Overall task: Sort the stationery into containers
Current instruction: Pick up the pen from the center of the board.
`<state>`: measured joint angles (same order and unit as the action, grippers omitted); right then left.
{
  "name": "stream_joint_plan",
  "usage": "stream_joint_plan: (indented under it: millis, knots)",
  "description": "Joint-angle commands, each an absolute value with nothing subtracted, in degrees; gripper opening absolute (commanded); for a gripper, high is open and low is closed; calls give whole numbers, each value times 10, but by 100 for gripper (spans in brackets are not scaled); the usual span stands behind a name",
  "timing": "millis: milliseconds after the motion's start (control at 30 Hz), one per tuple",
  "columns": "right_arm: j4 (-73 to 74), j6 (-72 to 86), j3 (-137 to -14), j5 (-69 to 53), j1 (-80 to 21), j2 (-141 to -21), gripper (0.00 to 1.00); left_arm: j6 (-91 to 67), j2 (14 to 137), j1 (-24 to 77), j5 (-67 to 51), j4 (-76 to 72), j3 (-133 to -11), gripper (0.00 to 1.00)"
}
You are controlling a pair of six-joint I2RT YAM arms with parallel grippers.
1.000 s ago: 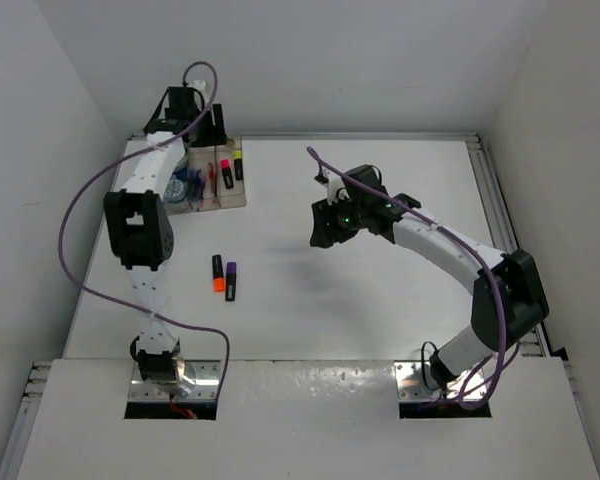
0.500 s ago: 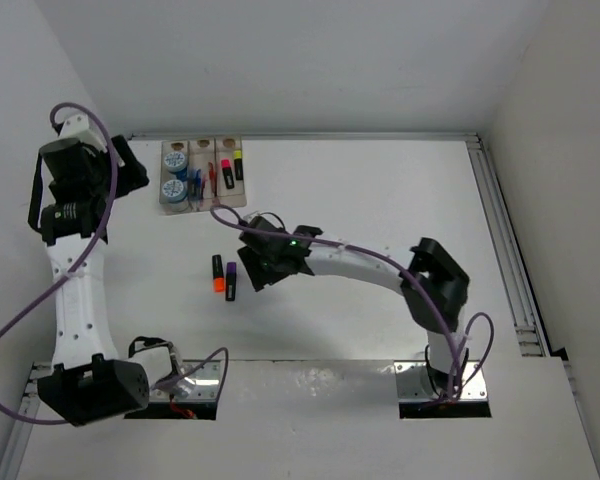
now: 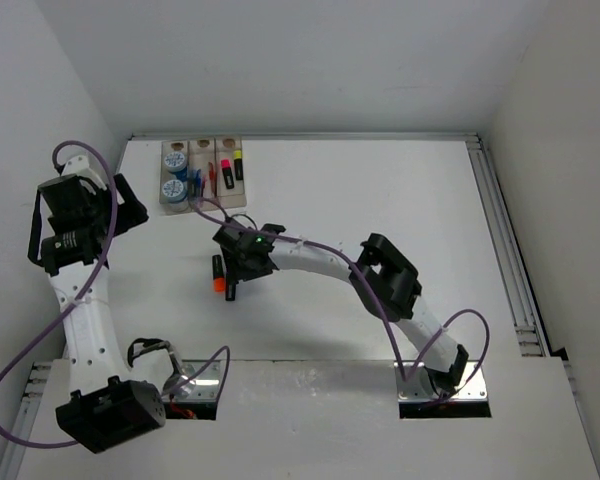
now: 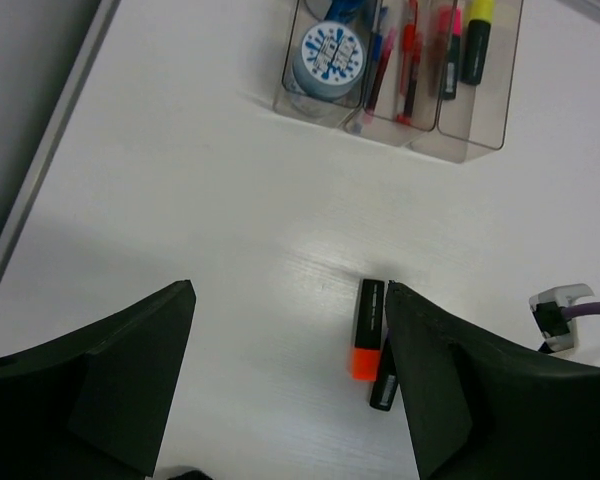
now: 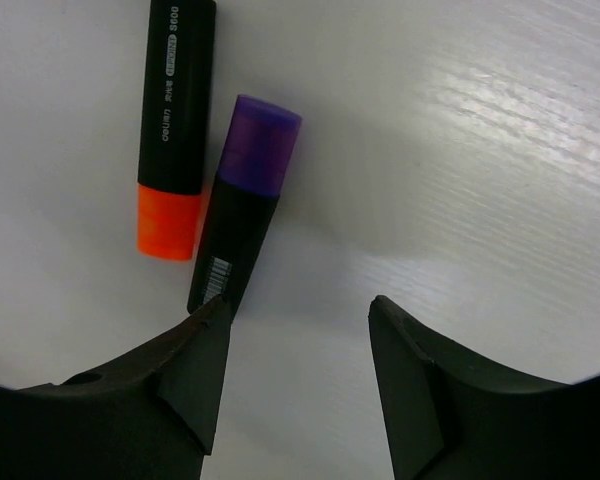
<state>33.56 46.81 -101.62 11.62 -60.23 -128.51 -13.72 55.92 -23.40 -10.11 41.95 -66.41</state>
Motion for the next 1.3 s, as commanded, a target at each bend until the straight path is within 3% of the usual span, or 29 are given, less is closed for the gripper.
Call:
stream_joint_plan:
  millis: [0,667,767,867,900,1033,1167,1267]
  knots:
    - [328,486,-1058,124,-617,-1300,57,-129,566,-250,-134,407,-643,83]
    - [305,483,-1066,173,-621,-1369,56,-103,585,-287,-181,407,-584,83]
    - [307,482,-1037,183,-616,-1354,51,-101,586,-290,-186,403,-577,83]
    - [294,483,-999,172,-607,-1331,31,-103,589,-294,-197,397,-576,83]
    - [290,477,-991,169,-605,-1320,19,-104,591,-294,-199,396,-577,83]
    - [287,463,-949,168,-598,-1287,0,-103,599,-294,-211,391,-580,83]
    - [273,436,-897,165,-581,-1226,0,-98,603,-294,-261,372,-575,82]
    - [228,370,-855,80,-555,-1162,0,-112,599,-285,-417,325,-546,77]
